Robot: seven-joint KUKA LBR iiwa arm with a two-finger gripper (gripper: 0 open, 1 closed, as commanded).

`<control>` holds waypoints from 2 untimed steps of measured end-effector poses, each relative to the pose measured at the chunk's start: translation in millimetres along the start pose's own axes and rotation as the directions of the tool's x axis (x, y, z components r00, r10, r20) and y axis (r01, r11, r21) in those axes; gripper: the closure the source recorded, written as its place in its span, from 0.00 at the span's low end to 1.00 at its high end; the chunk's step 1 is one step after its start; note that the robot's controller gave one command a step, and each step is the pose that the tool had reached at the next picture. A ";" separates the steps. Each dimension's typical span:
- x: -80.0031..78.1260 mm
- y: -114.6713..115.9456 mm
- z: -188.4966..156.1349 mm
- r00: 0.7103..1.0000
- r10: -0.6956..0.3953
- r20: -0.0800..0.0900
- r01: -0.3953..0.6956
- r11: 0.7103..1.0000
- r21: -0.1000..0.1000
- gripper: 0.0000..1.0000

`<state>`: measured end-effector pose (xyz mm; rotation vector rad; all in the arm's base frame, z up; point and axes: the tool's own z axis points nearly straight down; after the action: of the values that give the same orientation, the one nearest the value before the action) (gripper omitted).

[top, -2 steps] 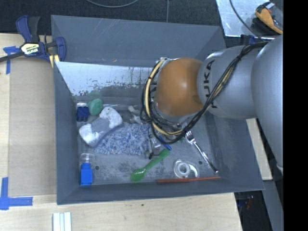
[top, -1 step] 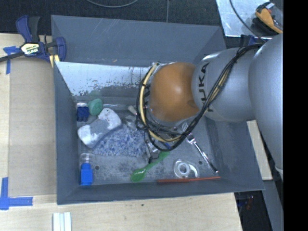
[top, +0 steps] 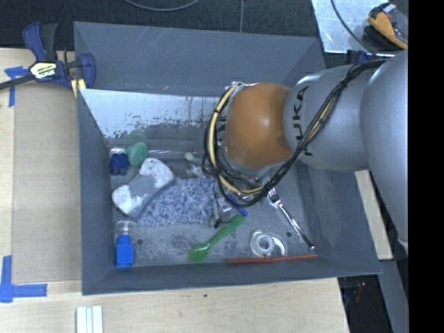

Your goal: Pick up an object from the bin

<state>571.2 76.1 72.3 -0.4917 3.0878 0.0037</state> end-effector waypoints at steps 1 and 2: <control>5.3 18.9 0.1 0.991 -0.135 -0.002 0.135 0.991 -0.001 1.00; 5.3 18.8 -0.1 0.991 -0.134 -0.002 0.134 0.991 -0.001 1.00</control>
Offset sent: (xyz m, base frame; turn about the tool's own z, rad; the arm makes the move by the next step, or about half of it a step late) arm 0.0000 0.0000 0.0000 0.0000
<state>560.3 92.3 72.3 -0.6990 3.0498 0.0025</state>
